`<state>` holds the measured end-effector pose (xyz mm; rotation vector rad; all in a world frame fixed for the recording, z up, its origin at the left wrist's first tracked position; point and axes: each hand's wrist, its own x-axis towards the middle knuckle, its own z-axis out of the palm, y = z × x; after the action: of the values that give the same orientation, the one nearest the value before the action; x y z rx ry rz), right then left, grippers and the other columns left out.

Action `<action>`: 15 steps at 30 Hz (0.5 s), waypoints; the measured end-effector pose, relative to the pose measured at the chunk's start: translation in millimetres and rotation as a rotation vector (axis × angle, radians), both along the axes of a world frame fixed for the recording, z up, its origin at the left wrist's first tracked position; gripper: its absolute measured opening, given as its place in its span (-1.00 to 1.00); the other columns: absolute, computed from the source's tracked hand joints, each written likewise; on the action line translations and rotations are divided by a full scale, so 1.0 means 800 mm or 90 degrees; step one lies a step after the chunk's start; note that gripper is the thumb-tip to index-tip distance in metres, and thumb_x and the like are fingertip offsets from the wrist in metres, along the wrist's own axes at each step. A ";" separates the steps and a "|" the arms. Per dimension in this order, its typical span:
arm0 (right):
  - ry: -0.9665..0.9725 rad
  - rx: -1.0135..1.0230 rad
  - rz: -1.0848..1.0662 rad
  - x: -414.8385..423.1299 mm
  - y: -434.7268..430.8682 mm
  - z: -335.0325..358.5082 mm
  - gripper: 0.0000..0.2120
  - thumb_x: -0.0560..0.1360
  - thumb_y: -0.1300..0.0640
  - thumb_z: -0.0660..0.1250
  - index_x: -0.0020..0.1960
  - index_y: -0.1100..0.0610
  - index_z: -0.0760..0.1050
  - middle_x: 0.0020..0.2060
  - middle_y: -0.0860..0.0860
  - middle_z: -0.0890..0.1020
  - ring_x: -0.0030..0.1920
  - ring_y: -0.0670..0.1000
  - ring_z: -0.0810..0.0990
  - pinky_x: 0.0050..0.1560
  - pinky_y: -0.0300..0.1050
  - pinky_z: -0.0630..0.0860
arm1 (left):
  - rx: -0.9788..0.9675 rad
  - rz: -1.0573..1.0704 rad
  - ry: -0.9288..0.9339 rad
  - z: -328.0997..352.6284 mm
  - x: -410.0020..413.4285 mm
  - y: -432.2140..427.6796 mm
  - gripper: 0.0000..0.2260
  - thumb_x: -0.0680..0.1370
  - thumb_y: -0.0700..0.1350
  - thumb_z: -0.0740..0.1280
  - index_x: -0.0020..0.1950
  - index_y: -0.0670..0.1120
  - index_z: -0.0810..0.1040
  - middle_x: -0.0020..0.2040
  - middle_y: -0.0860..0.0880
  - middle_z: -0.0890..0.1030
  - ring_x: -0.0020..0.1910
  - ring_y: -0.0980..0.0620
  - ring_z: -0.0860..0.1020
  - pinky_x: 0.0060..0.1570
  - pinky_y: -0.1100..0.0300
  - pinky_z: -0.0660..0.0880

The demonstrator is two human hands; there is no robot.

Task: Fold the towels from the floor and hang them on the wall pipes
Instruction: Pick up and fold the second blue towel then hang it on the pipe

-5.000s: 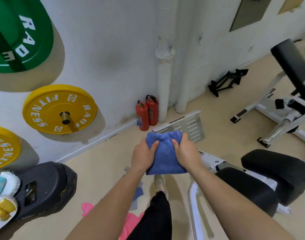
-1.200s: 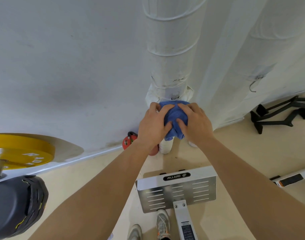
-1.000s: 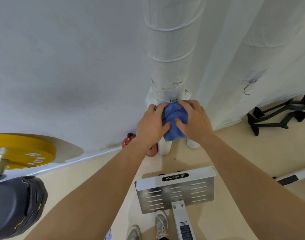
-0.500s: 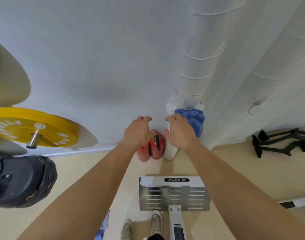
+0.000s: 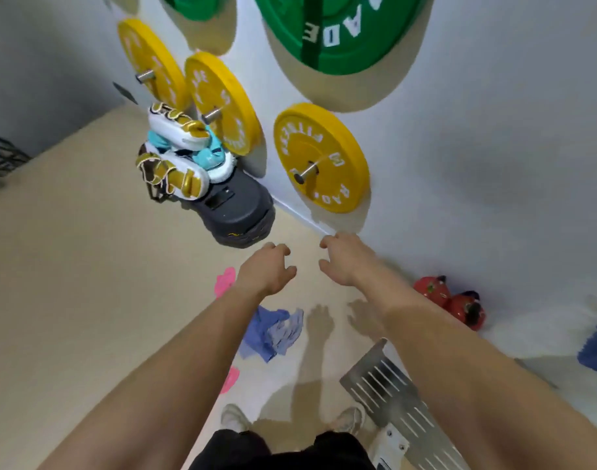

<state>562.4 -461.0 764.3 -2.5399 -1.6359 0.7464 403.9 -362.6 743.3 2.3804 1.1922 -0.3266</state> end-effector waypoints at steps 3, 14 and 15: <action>0.016 -0.008 0.070 -0.089 0.068 -0.009 -0.54 0.58 -0.05 0.22 0.44 0.05 0.35 0.34 0.11 0.43 0.33 0.19 0.39 0.22 0.09 0.45 | -0.011 0.086 0.012 -0.009 -0.102 0.044 -0.56 0.55 0.09 0.28 0.41 -0.02 0.42 0.33 -0.10 0.45 0.28 -0.15 0.49 0.21 -0.03 0.47; 0.097 -0.119 0.002 -0.355 0.199 -0.107 -0.60 0.59 -0.01 0.22 0.41 0.03 0.38 0.31 0.09 0.44 0.33 0.16 0.40 0.25 0.07 0.41 | -0.099 0.074 0.060 -0.093 -0.376 0.193 -0.57 0.59 0.04 0.29 0.43 -0.06 0.41 0.35 -0.14 0.44 0.27 -0.16 0.50 0.19 0.04 0.44; 0.108 -0.128 -0.012 -0.369 0.201 -0.116 -0.62 0.60 0.02 0.20 0.40 0.04 0.38 0.28 0.09 0.45 0.33 0.16 0.40 0.23 0.07 0.42 | -0.106 0.063 0.068 -0.100 -0.386 0.203 -0.57 0.59 0.04 0.29 0.43 -0.05 0.41 0.35 -0.14 0.43 0.27 -0.15 0.49 0.19 0.03 0.44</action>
<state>267.1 -300.4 671.8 -2.5315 -1.5535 1.1433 95.3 -199.9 663.0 2.1774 1.2726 -0.5047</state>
